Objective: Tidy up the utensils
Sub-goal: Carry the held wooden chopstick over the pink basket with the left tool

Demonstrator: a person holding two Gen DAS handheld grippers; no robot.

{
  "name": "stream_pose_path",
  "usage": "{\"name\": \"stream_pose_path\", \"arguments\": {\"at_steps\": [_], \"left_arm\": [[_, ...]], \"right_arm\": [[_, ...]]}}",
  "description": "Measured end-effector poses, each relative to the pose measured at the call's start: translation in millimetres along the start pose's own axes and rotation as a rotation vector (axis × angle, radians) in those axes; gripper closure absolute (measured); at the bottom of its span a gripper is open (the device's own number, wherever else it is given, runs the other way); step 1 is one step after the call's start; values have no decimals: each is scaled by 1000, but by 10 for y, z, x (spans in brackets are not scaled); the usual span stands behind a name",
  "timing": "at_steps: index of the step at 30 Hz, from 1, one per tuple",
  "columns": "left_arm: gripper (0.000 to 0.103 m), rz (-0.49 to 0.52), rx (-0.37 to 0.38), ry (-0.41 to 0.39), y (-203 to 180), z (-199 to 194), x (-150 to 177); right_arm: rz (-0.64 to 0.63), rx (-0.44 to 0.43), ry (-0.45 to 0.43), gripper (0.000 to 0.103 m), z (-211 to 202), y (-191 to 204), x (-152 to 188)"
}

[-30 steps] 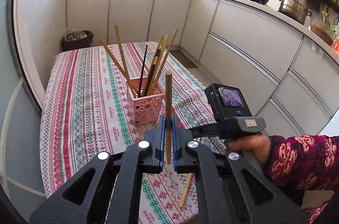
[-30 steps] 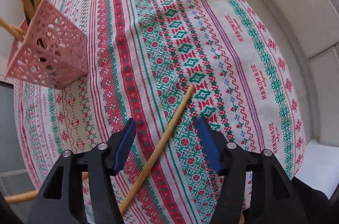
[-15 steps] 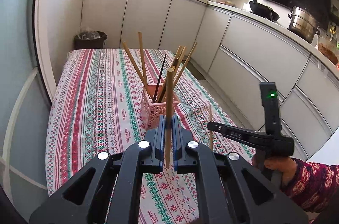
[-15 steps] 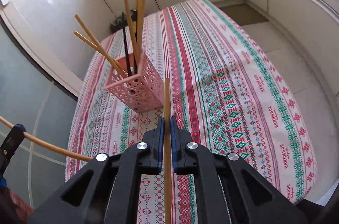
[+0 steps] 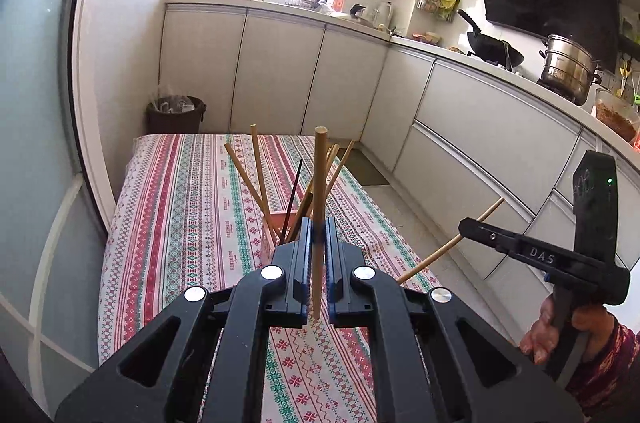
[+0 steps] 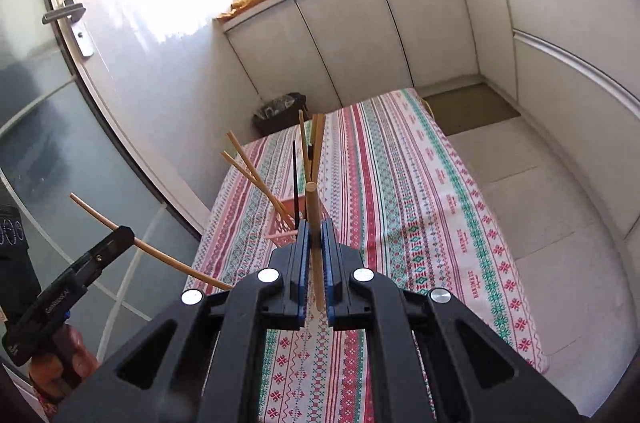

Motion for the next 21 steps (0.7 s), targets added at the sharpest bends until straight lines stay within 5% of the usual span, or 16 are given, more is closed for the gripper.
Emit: {"name": "stream_pose_path", "arguments": {"at_steps": [11,21], "left_arm": [[98,57,-47,-78,-106,-63,-570],[98,57,-111,-111,25,297,-951]], "right_arm": [[-46,-45,-115,97,-368,346,-698],[-66,-80,-172,97,-295,533,-1087]]}}
Point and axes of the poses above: each gripper's, at about its wrist camera, not at the fingertips, and z roughly the way its jaws point, y to its left, x to its underside, the point moved 5 cm from there along z, roughly the way its jaws point, and after that the axes turned 9 degrees about z, right-handed, at the moved point
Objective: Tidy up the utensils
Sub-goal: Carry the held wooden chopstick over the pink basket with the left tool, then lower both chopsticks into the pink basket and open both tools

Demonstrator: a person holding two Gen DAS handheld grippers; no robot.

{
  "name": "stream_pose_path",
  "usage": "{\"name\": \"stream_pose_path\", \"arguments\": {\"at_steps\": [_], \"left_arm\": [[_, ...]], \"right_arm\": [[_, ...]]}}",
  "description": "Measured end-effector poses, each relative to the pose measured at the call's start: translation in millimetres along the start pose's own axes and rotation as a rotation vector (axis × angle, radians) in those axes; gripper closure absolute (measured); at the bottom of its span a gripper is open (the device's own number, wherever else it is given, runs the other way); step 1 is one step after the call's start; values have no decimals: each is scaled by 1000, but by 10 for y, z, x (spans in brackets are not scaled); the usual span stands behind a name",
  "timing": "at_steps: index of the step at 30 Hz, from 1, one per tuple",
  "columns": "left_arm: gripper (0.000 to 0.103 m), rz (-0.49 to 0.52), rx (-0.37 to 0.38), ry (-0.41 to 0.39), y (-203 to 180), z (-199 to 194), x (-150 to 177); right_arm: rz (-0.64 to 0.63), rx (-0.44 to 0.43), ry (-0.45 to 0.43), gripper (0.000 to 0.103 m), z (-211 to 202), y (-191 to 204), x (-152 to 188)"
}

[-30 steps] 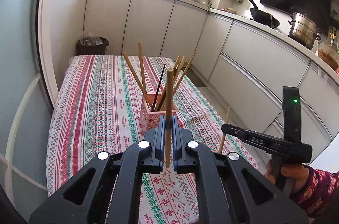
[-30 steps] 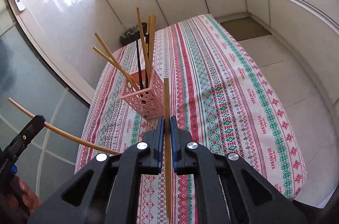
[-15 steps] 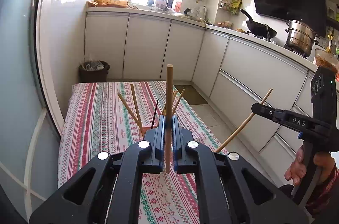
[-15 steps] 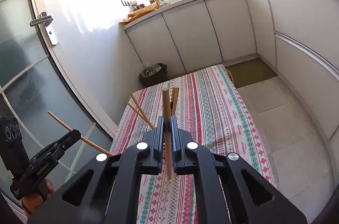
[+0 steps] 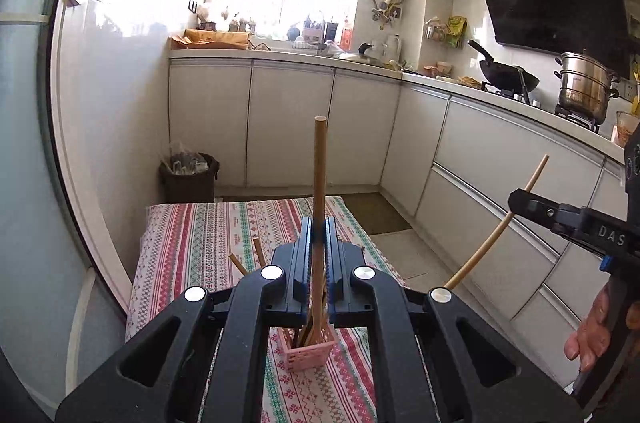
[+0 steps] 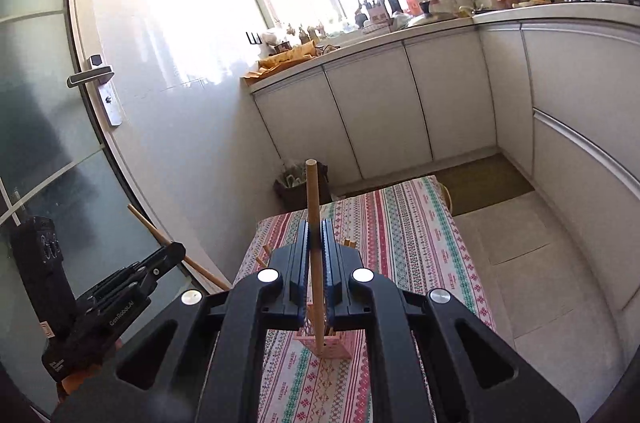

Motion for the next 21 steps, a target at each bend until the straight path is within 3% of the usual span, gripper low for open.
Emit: {"name": "stream_pose_path", "arguments": {"at_steps": [10,11,13,21], "left_arm": [[95,-54,14,135,153,753,350],[85,-73,22,135,172,772,382],[76,-119,26,109,236,737,389],[73,-188,10,25,427,447,193]], "right_arm": [[4,11,35,97,440,-128,-11],[6,12,39,97,475,-139,-3],[9,12,43,97,532,-138,20],[12,2,47,97,648,-100,40]]}}
Point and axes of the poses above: each gripper's, at about its wrist camera, not at the fingertips, and z roughly the way its jaws point, y to its left, x to its underside, the point moved 5 cm from there along z, roughly the way its jaws point, and after that the axes turned 9 degrees about z, right-handed, at the moved point
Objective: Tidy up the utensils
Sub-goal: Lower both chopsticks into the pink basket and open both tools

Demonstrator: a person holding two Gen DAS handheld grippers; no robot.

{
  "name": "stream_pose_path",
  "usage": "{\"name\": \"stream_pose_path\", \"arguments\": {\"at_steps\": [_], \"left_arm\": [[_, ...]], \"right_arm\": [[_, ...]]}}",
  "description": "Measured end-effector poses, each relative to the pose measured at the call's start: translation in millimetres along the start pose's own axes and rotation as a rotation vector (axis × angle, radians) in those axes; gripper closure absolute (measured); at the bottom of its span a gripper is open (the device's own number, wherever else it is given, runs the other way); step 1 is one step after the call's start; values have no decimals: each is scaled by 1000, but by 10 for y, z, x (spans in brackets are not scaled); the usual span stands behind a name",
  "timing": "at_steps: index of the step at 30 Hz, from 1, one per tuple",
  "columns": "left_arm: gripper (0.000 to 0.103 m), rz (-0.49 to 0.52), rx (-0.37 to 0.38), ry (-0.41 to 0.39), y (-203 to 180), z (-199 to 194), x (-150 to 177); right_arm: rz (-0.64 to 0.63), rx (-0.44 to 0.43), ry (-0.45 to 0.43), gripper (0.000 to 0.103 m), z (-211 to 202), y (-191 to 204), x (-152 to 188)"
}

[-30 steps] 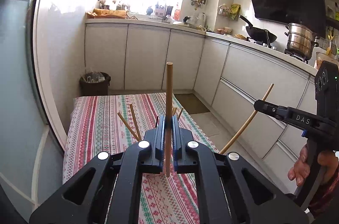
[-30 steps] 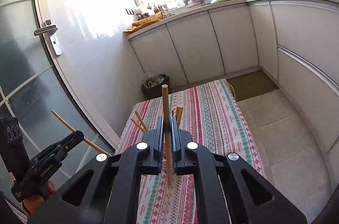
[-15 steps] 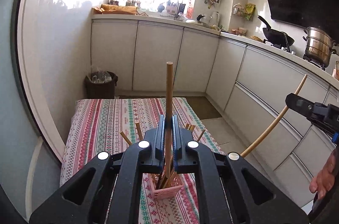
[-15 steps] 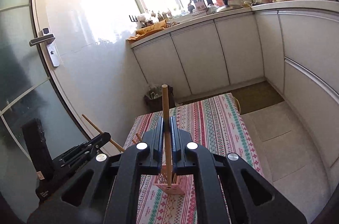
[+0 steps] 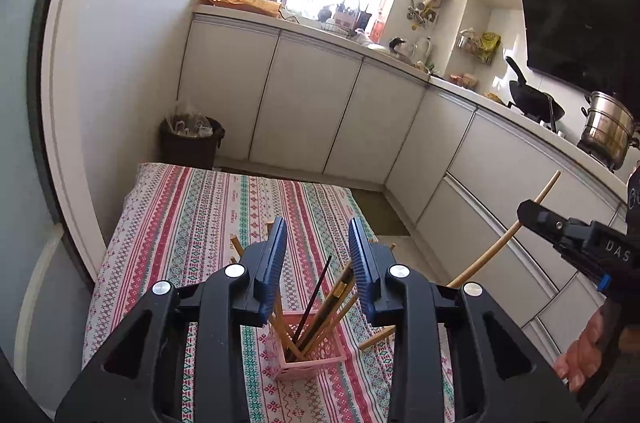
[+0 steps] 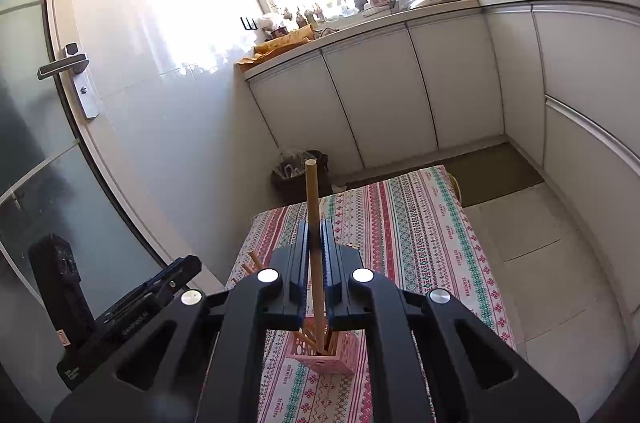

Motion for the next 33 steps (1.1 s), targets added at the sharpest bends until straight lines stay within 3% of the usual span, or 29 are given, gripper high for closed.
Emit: {"name": "stream_pose_path", "arguments": {"at_steps": [7,15,16,17,19,28,33], "left_arm": [[66,-18,-33,-45,104,-192,-74],[66,-43,-61,-42,255,-212,-58],[66,-46,-63,-42,264,-218,-60],[66,-47,-61,-43,270,-223,-63],[66,-42,-62,-46,269,-233,-63],[62,-14,-53,-29,172,-235,-21],[53,1,-48,-23,104,-229,-11]], "right_arm": [[-24,-4,-4,97,84,101,-15],[-79,-13,10,95,437,208,119],[-70,-17,25,86,485,192,143],[-55,-17,32,70,509,168,160],[-28,-10,19,56,496,115,163],[-4,21,-13,56,271,-25,103],[9,26,-9,54,198,-81,136]]}}
Point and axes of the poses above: each gripper's, at about its wrist camera, not at the fingertips, and z roughly the way its jaws point, y to its left, x to its underside, the point moved 5 cm from there along z, roughly the way its jaws point, and after that the axes turned 9 degrees about z, right-handed, at the moved point
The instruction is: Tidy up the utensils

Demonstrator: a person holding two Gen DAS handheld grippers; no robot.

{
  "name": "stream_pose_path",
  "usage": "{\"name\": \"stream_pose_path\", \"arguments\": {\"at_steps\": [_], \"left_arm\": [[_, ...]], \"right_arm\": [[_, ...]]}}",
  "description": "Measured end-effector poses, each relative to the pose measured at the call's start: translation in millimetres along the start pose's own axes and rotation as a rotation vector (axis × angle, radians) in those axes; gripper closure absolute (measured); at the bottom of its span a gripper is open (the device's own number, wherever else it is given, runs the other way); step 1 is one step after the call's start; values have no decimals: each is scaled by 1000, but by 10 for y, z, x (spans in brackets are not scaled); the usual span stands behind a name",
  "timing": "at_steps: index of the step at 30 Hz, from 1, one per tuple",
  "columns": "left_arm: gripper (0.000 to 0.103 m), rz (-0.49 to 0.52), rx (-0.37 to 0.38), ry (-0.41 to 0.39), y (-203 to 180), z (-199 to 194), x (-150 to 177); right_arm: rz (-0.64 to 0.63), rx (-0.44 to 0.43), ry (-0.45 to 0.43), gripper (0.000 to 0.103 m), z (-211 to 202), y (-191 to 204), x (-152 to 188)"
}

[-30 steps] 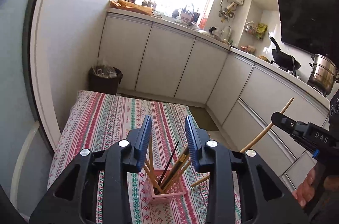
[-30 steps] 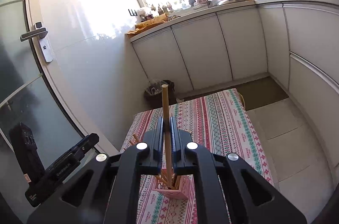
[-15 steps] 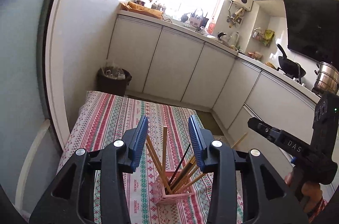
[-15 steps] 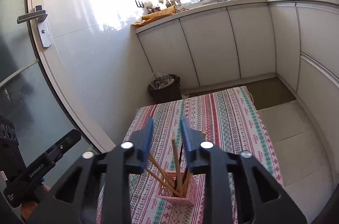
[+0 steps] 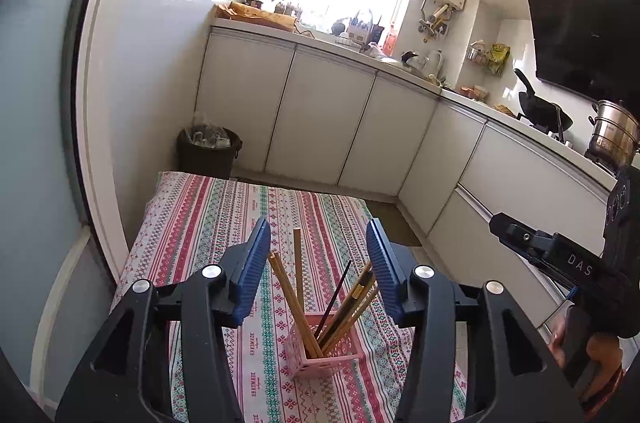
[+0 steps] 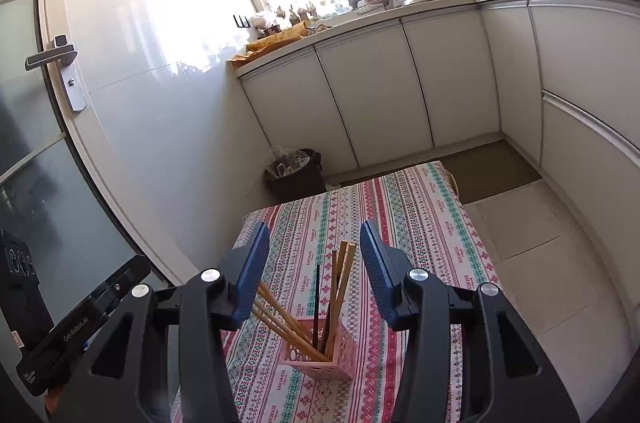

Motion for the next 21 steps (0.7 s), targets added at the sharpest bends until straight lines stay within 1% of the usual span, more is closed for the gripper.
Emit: {"name": "stream_pose_path", "arguments": {"at_steps": [2,3,5,6,8,11,15,17,21], "left_arm": [[47,2,0,-1,-14,-7,7],[44,3,0,-2,-19,-13,11],[32,8,-3,-7,-32,-33,16],[29,10,-4,-10,-39,-43,16],[16,9,-11,-19,-38,-70,16],[11,8,-15,-35,-31,-116,-4],[9,18,-20,-40,-56,-153,-10],[8,24,-20,-39,-77,-165,-1],[7,54,-24,-31,-139,-193,35]], "right_arm": [[6,4,-1,46,-21,-17,12],[11,3,-1,43,-30,-26,15],[18,4,-7,37,-50,-32,14],[17,9,-12,36,-61,-33,12],[16,18,-22,27,-78,-32,11],[10,36,-22,23,-82,-30,24],[-6,57,-7,20,-69,-26,79],[-17,63,-2,17,-79,-24,108],[-53,86,3,12,-127,2,171]]}}
Point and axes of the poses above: each gripper's, at about its wrist camera, not at the fingertips, and z roughly the way its jaws point, y to its left, x to its underside, the point moved 5 cm from there along z, roughly the way its jaws point, and after that the axes turned 9 degrees about z, right-handed, at the moved point
